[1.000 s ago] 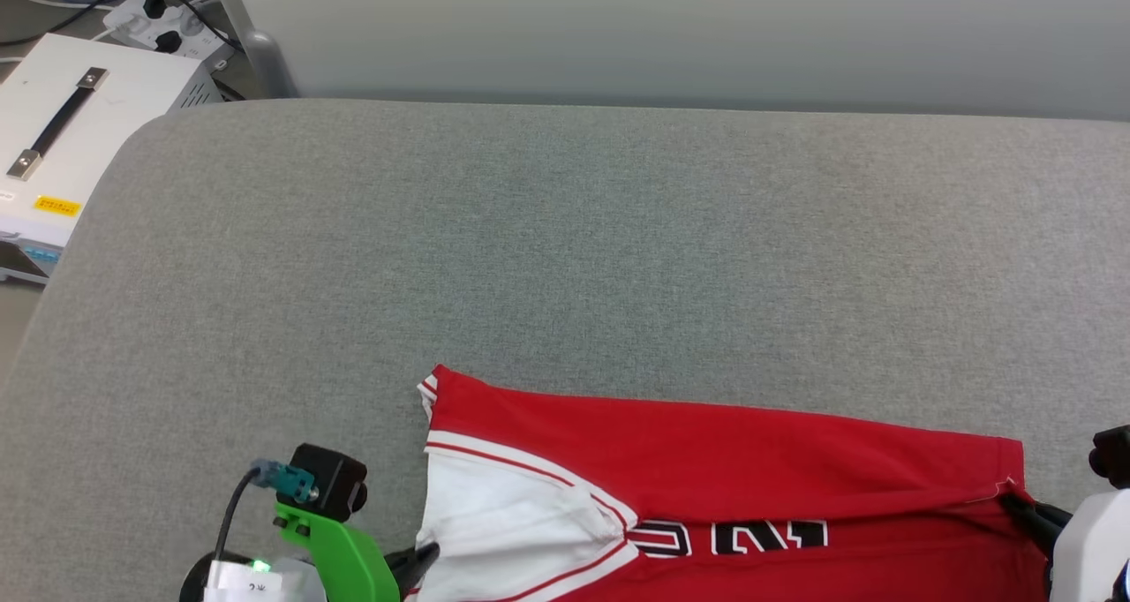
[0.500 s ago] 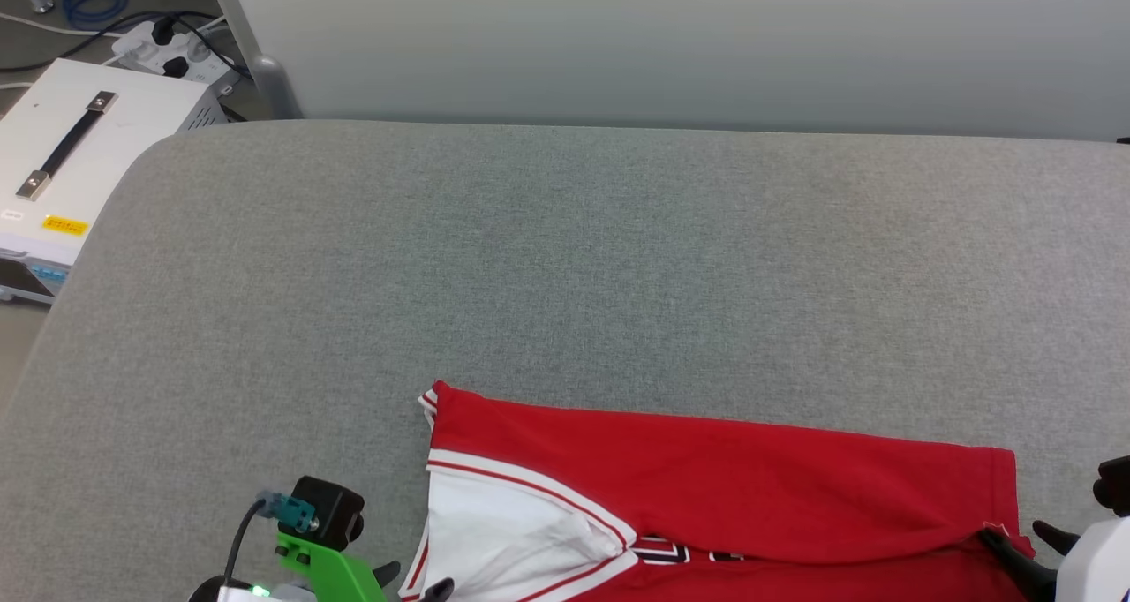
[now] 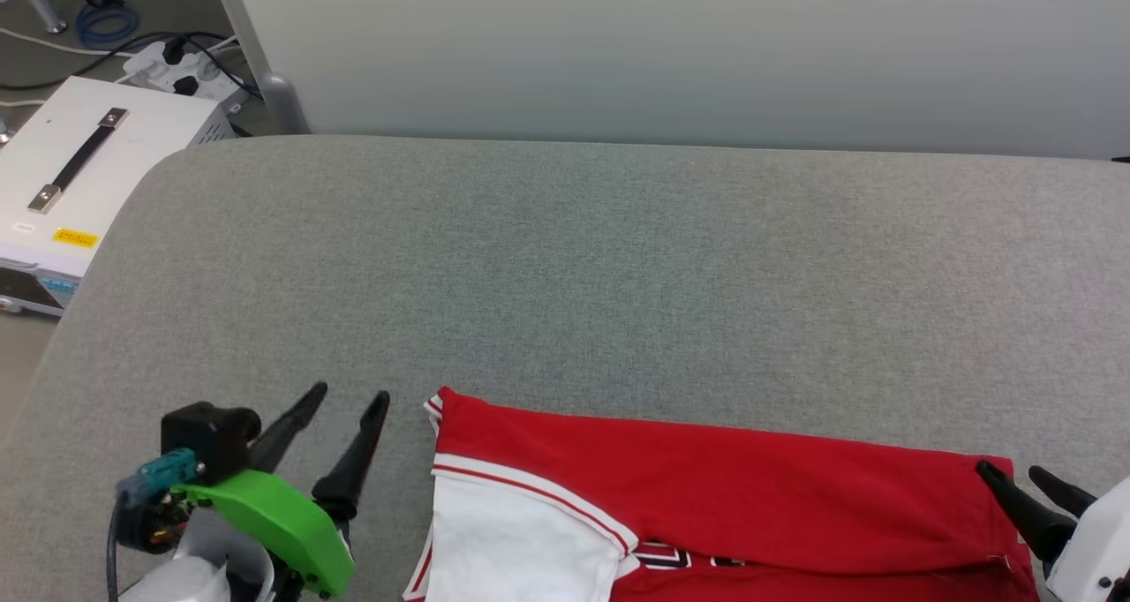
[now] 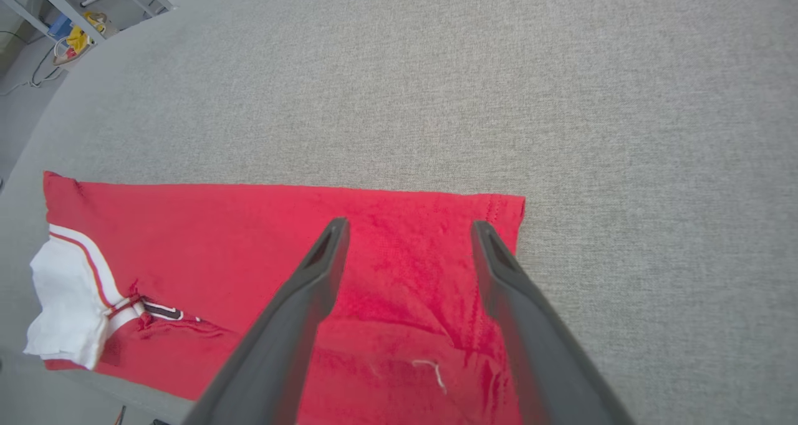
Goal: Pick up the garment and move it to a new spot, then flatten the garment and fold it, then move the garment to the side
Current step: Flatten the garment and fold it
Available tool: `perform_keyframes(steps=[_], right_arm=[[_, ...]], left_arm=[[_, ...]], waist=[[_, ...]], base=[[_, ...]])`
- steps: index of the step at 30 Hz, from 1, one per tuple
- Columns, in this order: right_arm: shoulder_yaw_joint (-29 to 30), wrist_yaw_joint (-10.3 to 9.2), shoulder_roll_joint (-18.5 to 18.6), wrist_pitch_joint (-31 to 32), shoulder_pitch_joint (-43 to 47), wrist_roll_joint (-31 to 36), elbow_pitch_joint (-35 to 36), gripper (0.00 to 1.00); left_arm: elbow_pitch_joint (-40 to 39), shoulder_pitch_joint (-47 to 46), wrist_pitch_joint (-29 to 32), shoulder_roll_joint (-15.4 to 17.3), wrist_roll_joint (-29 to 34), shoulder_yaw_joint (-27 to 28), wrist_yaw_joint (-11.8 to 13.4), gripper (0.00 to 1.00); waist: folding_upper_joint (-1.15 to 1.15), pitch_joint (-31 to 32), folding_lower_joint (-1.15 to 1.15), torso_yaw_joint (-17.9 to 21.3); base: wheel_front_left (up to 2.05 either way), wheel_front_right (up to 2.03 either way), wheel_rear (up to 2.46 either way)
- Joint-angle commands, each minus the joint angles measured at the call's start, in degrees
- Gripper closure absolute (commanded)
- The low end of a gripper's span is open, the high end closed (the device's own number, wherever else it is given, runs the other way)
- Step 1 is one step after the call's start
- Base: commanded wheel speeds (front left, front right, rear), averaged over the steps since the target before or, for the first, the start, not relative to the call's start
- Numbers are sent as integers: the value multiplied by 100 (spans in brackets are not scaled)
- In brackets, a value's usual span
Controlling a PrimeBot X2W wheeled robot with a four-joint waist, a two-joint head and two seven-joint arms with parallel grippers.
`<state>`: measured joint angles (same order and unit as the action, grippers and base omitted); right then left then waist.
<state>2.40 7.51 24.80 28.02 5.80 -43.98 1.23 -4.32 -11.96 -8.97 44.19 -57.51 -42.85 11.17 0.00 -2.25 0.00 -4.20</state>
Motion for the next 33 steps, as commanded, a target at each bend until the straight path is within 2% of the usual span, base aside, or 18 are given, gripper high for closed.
perform_keyframes(steps=[1,5,7,10,13,17,21,23,27,33], right_arm=[[133,-2,-128,117,89,59,68,0],[609,-2,-462,498,189,584,95,0],[831,-2,-646,668,232,848,63,0],[1148,-2,-946,878,244,1184,-15,0],[1395,-2,-1190,1049,232,1423,-116,0],[1593,-2,-1385,1165,177,1537,-291,0],[1712,-2,-1437,1225,181,1674,-518,0],[1758,-2,-1481,1247,180,1708,-622,0],[1801,-2,-1595,1268,159,1671,-825,0],[1666,-2,-1672,1226,110,1415,-1111,0]], left_arm=[[38,-36,-242,-74,156,104,81,0],[62,123,-584,-404,366,751,205,0],[-47,224,-597,-612,801,1292,218,0],[-263,610,-600,-1115,1514,2206,116,0],[-467,1038,-601,-1685,2120,2997,-240,0],[-437,1406,-602,-2259,2795,3630,-834,0],[-189,1502,-602,-2651,3256,3821,-1393,0],[-110,1506,-602,-2819,3414,3897,-1563,0],[40,1468,-602,-3029,3628,3982,-1756,0],[102,1359,-602,-3145,3739,4059,-1849,0]], waist=[[0,13,0,-20],[0,0,0,-98],[0,-44,0,-143],[0,-112,0,-193],[0,-209,0,-248],[0,-302,0,-304],[0,-368,0,-362],[0,-387,0,-383],[0,-427,0,-422],[0,-510,0,-462]], base=[[0,0,0],[0,0,0],[0,0,0],[0,0,0],[0,0,0],[0,0,0],[0,0,0],[0,0,0],[0,0,0],[0,0,0]])
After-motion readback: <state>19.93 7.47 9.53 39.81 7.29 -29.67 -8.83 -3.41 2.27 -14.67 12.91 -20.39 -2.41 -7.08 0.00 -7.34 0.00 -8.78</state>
